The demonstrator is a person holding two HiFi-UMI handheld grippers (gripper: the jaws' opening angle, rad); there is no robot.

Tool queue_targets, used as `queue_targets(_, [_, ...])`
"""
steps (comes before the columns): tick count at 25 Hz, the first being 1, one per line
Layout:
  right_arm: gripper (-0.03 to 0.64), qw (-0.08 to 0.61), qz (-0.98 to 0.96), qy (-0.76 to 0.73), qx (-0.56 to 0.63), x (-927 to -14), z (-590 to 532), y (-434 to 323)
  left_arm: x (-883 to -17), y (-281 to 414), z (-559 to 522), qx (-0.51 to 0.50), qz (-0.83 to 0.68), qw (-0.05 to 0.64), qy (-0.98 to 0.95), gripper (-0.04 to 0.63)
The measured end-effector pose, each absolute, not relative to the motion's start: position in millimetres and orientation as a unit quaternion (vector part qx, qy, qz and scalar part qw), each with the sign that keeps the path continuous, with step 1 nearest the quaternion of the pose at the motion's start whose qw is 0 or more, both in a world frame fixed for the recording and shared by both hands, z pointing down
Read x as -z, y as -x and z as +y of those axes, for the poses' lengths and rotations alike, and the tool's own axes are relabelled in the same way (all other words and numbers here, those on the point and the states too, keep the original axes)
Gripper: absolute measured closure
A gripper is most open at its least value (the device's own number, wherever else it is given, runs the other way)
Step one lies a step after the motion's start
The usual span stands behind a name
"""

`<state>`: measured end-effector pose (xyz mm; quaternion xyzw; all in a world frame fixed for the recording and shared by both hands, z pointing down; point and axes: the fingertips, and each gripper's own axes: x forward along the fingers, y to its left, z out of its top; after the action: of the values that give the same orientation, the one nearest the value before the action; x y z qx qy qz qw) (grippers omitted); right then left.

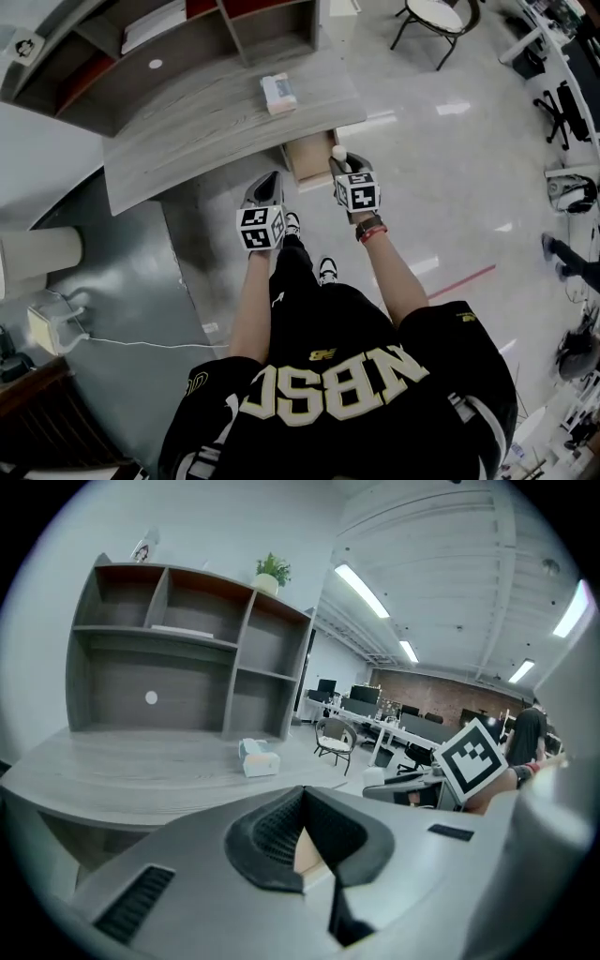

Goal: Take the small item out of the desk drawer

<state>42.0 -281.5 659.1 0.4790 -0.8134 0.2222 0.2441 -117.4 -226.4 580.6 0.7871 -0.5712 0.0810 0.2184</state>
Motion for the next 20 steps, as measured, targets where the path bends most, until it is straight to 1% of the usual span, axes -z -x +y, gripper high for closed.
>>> queue_targets(5, [0.470,0.239,-0.820,-0.481,-0.197,-625.9,-267.3,-51.6,-557.2,114.3,-220.4,-0.079,-0.576,0.196,-0.790,0.582])
queue_targets(20, [0.469,0.152,-0.842,-0.499,-0.137,-502.2,-239.5,-77.9,-468.6,101.0,-202.4,-0.037,-0.601,0.120,-0.790,0.582])
